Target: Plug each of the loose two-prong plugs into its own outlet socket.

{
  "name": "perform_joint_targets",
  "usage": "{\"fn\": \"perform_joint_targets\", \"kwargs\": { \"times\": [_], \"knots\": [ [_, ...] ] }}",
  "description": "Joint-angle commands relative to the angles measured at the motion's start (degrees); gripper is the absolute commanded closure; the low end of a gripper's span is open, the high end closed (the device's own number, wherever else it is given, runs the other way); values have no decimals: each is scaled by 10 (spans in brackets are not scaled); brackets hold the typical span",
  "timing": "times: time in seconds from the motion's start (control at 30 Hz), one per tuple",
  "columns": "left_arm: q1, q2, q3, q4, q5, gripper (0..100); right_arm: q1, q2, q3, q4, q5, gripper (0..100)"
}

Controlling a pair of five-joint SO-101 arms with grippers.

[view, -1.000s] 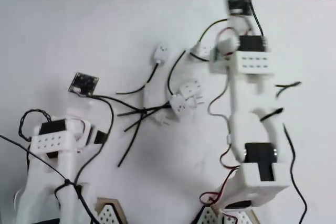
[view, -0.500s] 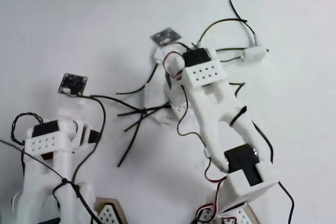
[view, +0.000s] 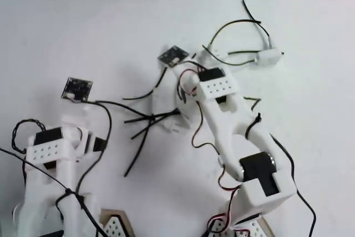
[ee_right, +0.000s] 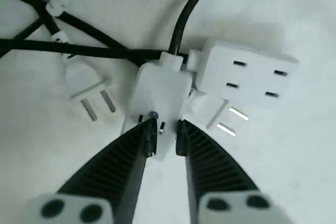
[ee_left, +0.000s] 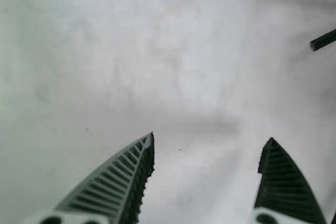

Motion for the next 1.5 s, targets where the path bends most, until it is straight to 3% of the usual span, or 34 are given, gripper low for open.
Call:
{"fn": "perform_joint_targets", "kwargs": {
  "times": [0.0, 0.23, 0.5, 0.7, 0.9, 1.1, 1.47],
  "knots": [
    [-4, -21, -7, -8, 0, 687, 17, -29, 24, -52, 7, 974],
    [-2, -21, -7, -8, 0, 687, -52, -36, 100, -51, 5, 981],
    [-2, -21, -7, -8, 0, 687, -124, -74, 105, 40, 5, 981],
    [-2, -21, -7, -8, 0, 687, -89, -169, 103, 54, 11, 976],
    [-2, -21, -7, -8, 0, 687, -27, -189, 105, 51, 97, 829],
    [-2, -21, -7, -8, 0, 687, -10, -119, 104, 8, 147, 826],
    [-2, -21, -7, -8, 0, 687, 0, -5, 65, -80, 148, 824]
  ]
}}
